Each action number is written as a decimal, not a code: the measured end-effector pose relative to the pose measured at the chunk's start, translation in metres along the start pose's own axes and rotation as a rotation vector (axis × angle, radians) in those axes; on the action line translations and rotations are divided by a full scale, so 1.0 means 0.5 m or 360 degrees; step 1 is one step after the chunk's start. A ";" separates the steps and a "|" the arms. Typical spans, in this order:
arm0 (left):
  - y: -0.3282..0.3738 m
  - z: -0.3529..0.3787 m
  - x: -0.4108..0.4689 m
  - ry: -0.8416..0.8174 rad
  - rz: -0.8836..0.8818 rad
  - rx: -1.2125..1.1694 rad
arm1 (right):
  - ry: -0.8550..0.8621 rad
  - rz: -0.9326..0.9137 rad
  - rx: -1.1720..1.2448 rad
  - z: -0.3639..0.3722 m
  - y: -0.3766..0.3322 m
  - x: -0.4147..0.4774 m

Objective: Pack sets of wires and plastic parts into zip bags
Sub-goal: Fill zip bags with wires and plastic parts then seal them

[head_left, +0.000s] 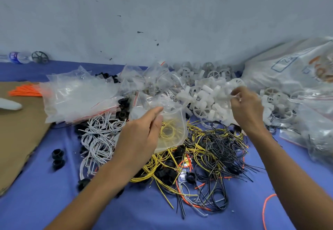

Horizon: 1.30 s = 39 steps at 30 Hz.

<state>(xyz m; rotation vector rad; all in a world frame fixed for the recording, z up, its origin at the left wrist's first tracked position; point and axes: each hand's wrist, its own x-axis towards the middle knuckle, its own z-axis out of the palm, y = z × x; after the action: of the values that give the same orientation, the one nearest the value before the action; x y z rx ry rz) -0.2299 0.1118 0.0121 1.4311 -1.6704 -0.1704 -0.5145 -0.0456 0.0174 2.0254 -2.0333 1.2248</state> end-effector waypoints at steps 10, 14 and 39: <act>0.037 -0.015 0.044 -0.0009 -0.0068 0.0026 | -0.1306 0.0041 0.1978 -0.125 -0.170 -0.168; 0.050 -0.019 0.029 -0.0024 -0.0037 0.0092 | -0.1092 -0.0231 0.0911 -0.072 -0.208 -0.187; 0.015 -0.063 0.023 0.0022 -0.0123 -0.0058 | -0.0721 -0.0460 0.0880 -0.004 -0.330 -0.026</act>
<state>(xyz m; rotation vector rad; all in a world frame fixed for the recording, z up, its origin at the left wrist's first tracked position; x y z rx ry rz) -0.2127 0.1182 0.0412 1.4675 -1.5941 -0.2329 -0.3727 -0.0088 0.0939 2.9583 -1.5442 1.4910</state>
